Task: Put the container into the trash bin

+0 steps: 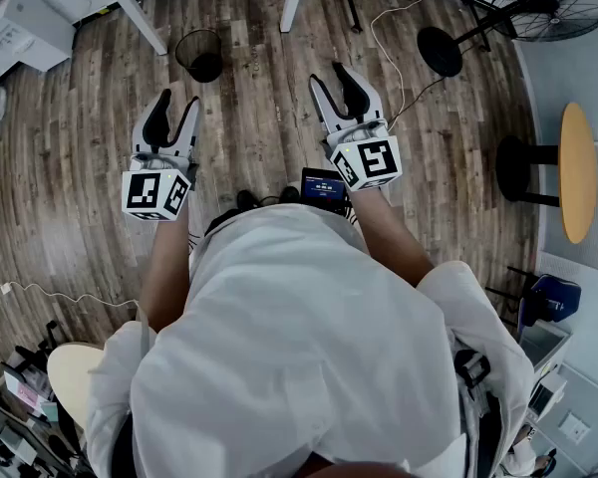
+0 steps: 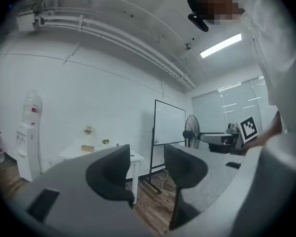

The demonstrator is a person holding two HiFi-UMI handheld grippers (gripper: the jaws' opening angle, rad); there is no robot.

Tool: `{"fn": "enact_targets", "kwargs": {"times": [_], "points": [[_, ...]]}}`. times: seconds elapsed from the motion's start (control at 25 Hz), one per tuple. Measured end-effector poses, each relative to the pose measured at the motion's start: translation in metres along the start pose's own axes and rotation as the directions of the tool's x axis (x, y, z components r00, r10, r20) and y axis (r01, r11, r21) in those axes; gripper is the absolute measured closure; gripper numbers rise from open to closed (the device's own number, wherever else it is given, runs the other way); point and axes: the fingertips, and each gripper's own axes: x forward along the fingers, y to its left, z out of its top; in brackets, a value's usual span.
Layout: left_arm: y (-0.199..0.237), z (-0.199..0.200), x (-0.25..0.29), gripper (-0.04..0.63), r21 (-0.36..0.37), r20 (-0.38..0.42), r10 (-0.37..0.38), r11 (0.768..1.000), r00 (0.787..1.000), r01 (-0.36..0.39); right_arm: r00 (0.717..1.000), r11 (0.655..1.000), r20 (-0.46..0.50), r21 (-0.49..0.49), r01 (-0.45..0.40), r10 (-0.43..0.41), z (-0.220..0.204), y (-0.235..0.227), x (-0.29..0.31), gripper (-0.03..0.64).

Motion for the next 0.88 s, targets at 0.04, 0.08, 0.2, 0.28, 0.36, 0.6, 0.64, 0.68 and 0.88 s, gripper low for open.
{"fn": "enact_targets", "kwargs": {"times": [0.04, 0.08, 0.2, 0.28, 0.36, 0.6, 0.64, 0.68, 0.88], "points": [[-0.004, 0.004, -0.001, 0.377, 0.004, 0.009, -0.002, 1.000, 1.000, 0.002, 1.000, 1.000, -0.001, -0.001, -0.005, 0.005, 0.000, 0.000, -0.002, 0.430], [-0.008, 0.006, -0.001, 0.377, 0.007, 0.016, -0.005, 1.000, 1.000, 0.005, 1.000, 1.000, -0.005, 0.000, -0.009, 0.009, -0.001, 0.000, -0.004, 0.430], [-0.016, 0.008, 0.001, 0.379, 0.004, 0.019, -0.012, 1.000, 1.000, 0.012, 0.999, 0.999, -0.024, 0.023, -0.028, 0.028, -0.006, -0.001, -0.007, 0.430], [-0.022, 0.007, 0.005, 0.379, -0.003, 0.016, -0.017, 1.000, 1.000, 0.017, 0.998, 0.998, 0.002, 0.037, -0.055, 0.055, -0.001, 0.001, -0.008, 0.430], [-0.029, 0.008, 0.011, 0.379, -0.004, 0.016, -0.026, 1.000, 1.000, 0.026, 0.998, 0.997, 0.020, 0.045, -0.060, 0.059, 0.003, -0.001, -0.010, 0.430], [-0.046, 0.006, 0.020, 0.383, 0.001, 0.006, -0.048, 0.999, 0.999, 0.048, 0.999, 0.998, -0.032, 0.062, -0.009, 0.011, -0.013, -0.024, -0.018, 0.431], [-0.047, 0.005, 0.021, 0.385, 0.001, 0.002, -0.047, 0.999, 0.999, 0.047, 1.000, 0.998, -0.027, 0.060, -0.011, 0.013, -0.012, -0.025, -0.020, 0.434], [-0.048, 0.004, 0.022, 0.385, 0.000, -0.003, -0.046, 0.999, 0.999, 0.046, 1.000, 0.998, -0.024, 0.061, -0.013, 0.014, -0.011, -0.026, -0.021, 0.439], [-0.053, 0.004, 0.026, 0.387, 0.003, -0.010, -0.051, 0.999, 0.999, 0.051, 1.000, 0.997, -0.024, 0.075, -0.013, 0.015, -0.014, -0.031, -0.021, 0.448]]}}
